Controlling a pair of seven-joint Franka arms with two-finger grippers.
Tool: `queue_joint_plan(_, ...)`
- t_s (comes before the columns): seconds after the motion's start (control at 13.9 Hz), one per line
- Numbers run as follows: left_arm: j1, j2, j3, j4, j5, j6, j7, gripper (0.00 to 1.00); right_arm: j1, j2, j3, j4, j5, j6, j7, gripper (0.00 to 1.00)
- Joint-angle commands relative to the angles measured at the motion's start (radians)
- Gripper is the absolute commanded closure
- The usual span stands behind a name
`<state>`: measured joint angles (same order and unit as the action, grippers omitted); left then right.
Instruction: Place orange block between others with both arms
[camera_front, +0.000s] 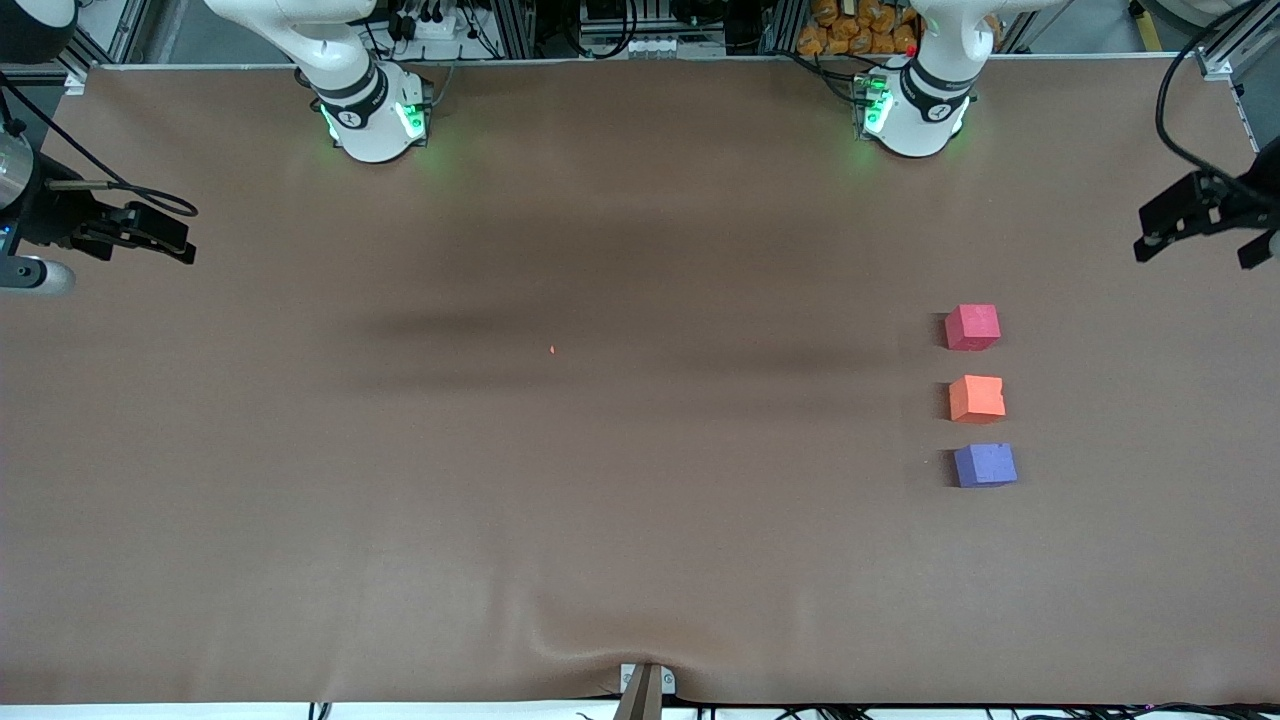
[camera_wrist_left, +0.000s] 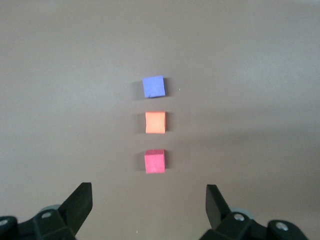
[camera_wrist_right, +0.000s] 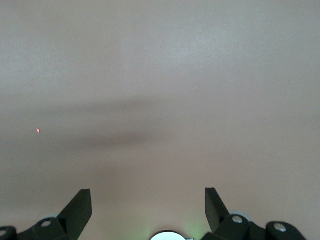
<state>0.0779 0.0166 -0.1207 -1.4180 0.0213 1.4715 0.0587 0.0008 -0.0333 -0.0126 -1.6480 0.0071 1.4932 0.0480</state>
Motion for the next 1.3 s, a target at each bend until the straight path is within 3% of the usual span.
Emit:
queue_joint_plan(0.0, 0.003, -0.035, -0.013, -0.012, -0.001, -0.042, -0.010, 0.00, 0.010, -0.002, -0.004, -0.007, -0.009, -0.004, -0.008, 0.00)
queue_joint_plan(0.22, -0.035, -0.066, -0.001, -0.068, -0.007, -0.031, -0.016, 0.00, 0.010, -0.002, -0.004, -0.007, -0.009, -0.004, -0.008, 0.00)
queue_joint_plan(0.43, -0.165, -0.107, 0.136, -0.166, -0.006, -0.001, -0.023, 0.00, 0.010, -0.002, -0.004, -0.007, -0.009, -0.005, -0.008, 0.00)
queue_joint_plan(1.22, -0.156, -0.075, 0.144, -0.121, 0.002, -0.016, -0.020, 0.00, 0.010, 0.001, -0.004, -0.007, -0.009, -0.005, -0.008, 0.00)
